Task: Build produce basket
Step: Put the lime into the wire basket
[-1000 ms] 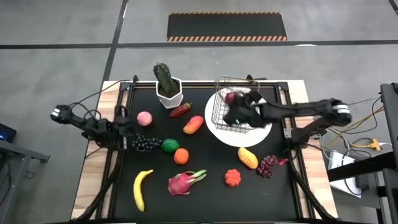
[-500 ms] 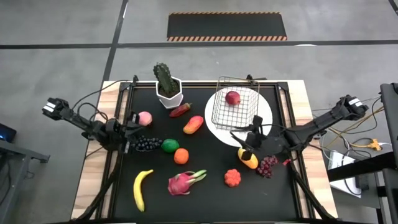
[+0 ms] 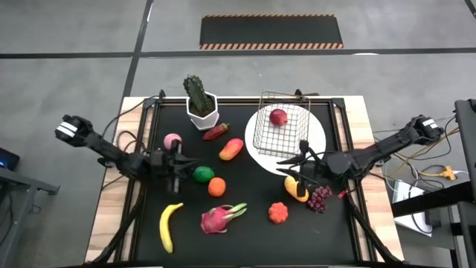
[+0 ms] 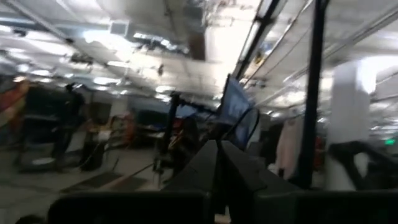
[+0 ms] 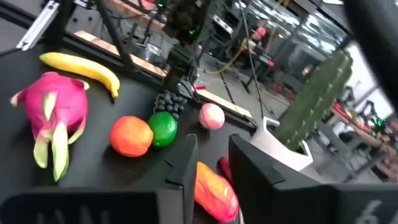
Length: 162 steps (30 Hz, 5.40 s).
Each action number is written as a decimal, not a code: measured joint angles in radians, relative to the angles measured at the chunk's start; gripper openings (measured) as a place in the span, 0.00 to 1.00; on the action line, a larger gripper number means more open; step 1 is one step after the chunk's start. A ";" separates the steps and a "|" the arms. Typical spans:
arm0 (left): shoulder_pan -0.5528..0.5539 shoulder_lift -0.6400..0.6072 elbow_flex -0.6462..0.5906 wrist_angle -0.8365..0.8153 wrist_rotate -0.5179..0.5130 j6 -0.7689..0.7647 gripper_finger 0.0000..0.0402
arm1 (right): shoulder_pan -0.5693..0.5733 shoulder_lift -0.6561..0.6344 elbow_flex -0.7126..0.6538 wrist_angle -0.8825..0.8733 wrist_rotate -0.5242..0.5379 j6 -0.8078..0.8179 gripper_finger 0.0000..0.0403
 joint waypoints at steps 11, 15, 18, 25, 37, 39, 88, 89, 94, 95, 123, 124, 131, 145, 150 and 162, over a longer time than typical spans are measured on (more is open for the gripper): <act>0.031 0.100 0.120 -0.250 -0.169 0.082 0.01 | -0.116 -0.032 0.002 -0.010 -0.057 -0.012 0.03; 0.097 0.017 0.157 -0.491 -0.156 0.111 0.01 | -0.193 -0.041 0.032 -0.009 -0.056 -0.019 0.02; 0.150 -0.067 0.185 -0.744 -0.092 0.058 0.01 | -0.259 -0.033 0.057 -0.008 -0.062 -0.005 0.02; 0.234 -0.144 0.215 -0.971 -0.005 -0.113 0.01 | -0.336 -0.033 0.094 -0.016 -0.064 0.011 0.02; 0.233 0.064 0.265 -0.904 0.000 -0.259 0.01 | -0.260 -0.104 0.101 -0.334 -0.068 0.250 0.02; 0.233 0.098 0.298 -0.934 0.005 -0.272 0.01 | -0.242 -0.109 0.101 -0.363 -0.068 0.260 0.02; 0.281 0.428 0.700 -2.204 0.323 -0.208 0.67 | -0.218 -0.096 0.081 -0.407 -0.066 0.226 0.02; 0.281 0.426 0.699 -2.203 0.323 -0.208 0.65 | -0.218 -0.096 0.079 -0.407 -0.066 0.227 0.02; 0.281 0.402 0.696 -2.208 0.324 -0.208 0.56 | -0.218 -0.096 0.069 -0.407 -0.066 0.239 0.02; 0.281 0.398 0.696 -2.210 0.321 -0.208 0.55 | -0.218 -0.096 0.066 -0.407 -0.065 0.244 0.02; 0.200 0.111 0.495 -1.035 -0.028 -0.021 0.52 | -0.220 0.040 -0.043 0.218 -0.298 0.333 0.20; 0.200 0.122 0.473 -0.968 -0.028 -0.018 0.52 | -0.220 0.061 -0.043 0.269 -0.299 0.333 0.24; 0.200 0.205 0.402 -0.685 -0.028 -0.011 0.52 | -0.221 0.180 0.039 0.405 -0.293 0.338 0.47; 0.203 0.330 0.422 -0.450 -0.029 0.124 0.52 | -0.225 0.405 0.263 0.391 -0.226 0.366 0.78; 0.203 0.331 0.420 -0.432 -0.029 0.131 0.52 | -0.227 0.441 0.300 0.390 -0.185 0.340 0.79; 0.203 0.330 0.420 -0.418 -0.029 0.132 0.59 | -0.243 0.449 0.317 0.385 -0.189 0.336 0.51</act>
